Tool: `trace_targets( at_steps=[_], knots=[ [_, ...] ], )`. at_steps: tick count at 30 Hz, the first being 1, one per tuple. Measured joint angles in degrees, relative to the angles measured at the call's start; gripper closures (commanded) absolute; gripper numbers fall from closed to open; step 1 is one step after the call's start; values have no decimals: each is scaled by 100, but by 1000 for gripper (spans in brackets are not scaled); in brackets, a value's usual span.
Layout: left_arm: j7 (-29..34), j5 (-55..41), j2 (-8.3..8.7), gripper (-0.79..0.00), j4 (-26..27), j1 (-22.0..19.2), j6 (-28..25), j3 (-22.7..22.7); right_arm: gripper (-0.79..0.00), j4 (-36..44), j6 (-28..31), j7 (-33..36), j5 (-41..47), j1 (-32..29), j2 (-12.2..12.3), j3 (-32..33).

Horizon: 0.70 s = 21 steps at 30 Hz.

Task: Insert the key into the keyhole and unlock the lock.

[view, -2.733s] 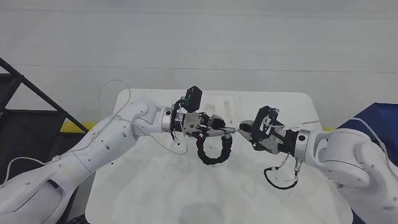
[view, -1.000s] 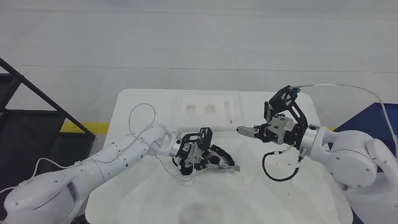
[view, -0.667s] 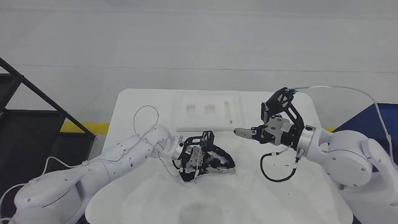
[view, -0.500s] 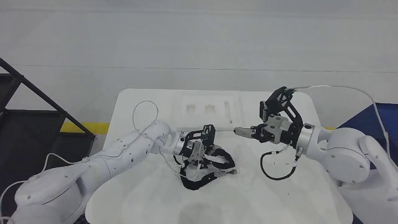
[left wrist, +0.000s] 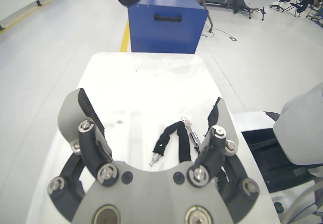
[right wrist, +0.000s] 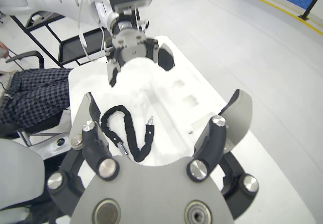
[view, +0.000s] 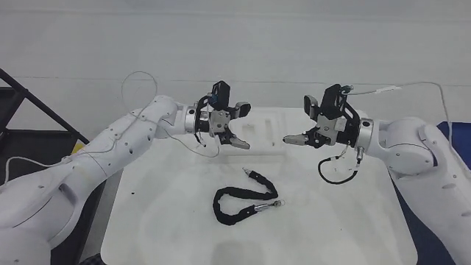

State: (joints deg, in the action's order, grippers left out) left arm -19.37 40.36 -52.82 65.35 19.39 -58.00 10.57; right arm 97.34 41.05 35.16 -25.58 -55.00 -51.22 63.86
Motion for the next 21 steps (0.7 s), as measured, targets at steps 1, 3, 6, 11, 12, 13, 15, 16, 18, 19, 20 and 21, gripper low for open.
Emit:
trace_targets(
  at_steps=[1,3,6,11,12,13,15,16,18,19,20,21],
  knots=[
    [-37,10,30,-785,-17,-98,0,-8,-785,-183,139,-51,-38,133,-24,-63],
    [-76,-13,89,-785,-85,-334,0,-43,-785,-611,425,-189,-115,446,-82,-185],
    [-54,-107,142,-785,-182,-632,0,-84,-785,-1121,785,-395,-184,871,-162,-327],
    [180,-285,196,-785,-283,-924,0,-83,-785,-1730,1175,-472,-429,1509,-271,-538],
    [209,-310,204,-785,-284,-956,0,-83,-785,-1821,1228,-463,-468,1611,-290,-579],
    [235,-334,212,-785,-278,-978,0,-82,-785,-1909,1275,-462,-487,1711,-308,-617],
    [291,-376,231,-785,-250,-1011,0,-82,-785,-2091,1368,-468,-505,1935,-351,-700],
    [312,-384,242,-785,-239,-1030,0,-82,-785,-2195,1401,-490,-479,2046,-376,-743],
    [314,-386,253,-785,-219,-1048,0,-82,-785,-2345,1449,-542,-378,2190,-413,-804],
    [308,-386,255,-785,-212,-1051,0,-82,-785,-2408,1473,-544,-336,2259,-429,-834],
    [303,-385,256,-785,-208,-1052,0,-82,-785,-2457,1485,-533,-307,2326,-441,-857],
    [302,-384,256,-785,-208,-1052,0,-82,-785,-2468,1487,-526,-303,2342,-443,-862]
  ],
)
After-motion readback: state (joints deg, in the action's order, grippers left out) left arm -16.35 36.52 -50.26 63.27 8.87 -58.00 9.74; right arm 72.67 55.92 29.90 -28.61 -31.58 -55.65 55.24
